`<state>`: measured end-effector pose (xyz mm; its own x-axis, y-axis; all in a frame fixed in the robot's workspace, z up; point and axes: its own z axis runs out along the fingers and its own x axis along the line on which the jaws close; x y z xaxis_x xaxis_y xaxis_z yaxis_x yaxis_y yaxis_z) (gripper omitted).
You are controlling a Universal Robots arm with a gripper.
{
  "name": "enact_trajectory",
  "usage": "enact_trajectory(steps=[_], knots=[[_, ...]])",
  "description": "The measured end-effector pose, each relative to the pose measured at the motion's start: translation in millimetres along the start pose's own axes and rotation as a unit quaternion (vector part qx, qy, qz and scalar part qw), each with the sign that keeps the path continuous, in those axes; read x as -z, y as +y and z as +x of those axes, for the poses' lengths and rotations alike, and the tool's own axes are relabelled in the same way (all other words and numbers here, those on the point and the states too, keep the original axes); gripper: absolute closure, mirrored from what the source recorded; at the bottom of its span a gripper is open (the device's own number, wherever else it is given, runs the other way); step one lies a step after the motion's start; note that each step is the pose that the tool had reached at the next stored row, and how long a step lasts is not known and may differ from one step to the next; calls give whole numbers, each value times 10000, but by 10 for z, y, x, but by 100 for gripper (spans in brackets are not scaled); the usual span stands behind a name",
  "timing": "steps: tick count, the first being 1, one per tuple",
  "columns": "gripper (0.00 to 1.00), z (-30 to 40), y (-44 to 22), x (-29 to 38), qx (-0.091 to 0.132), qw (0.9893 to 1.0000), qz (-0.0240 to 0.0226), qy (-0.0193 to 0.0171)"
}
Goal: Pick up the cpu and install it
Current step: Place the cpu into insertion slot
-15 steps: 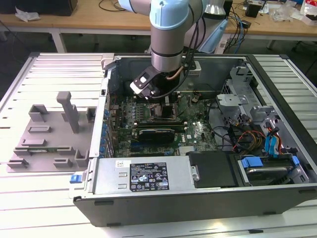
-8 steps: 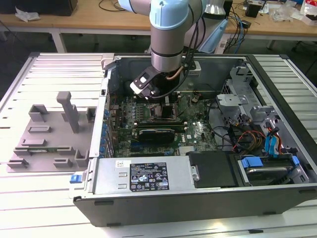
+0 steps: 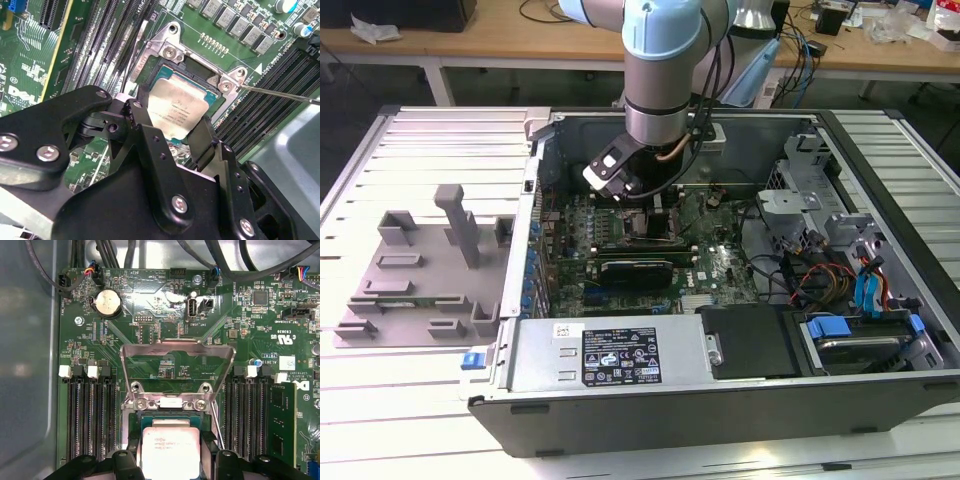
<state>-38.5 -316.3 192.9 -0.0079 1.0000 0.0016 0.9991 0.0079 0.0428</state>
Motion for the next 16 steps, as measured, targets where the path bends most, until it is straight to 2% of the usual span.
enact_trajectory(steps=[1, 2, 5, 16], knots=[[45, -1, 0, -1, 0, 10000, -2, -2], [39, 3, 1, -7, -1, 10000, -5, 9], [39, 3, 2, -3, 0, 10000, -4, 6], [39, 3, 5, 88, -3, 10000, -3, 14]])
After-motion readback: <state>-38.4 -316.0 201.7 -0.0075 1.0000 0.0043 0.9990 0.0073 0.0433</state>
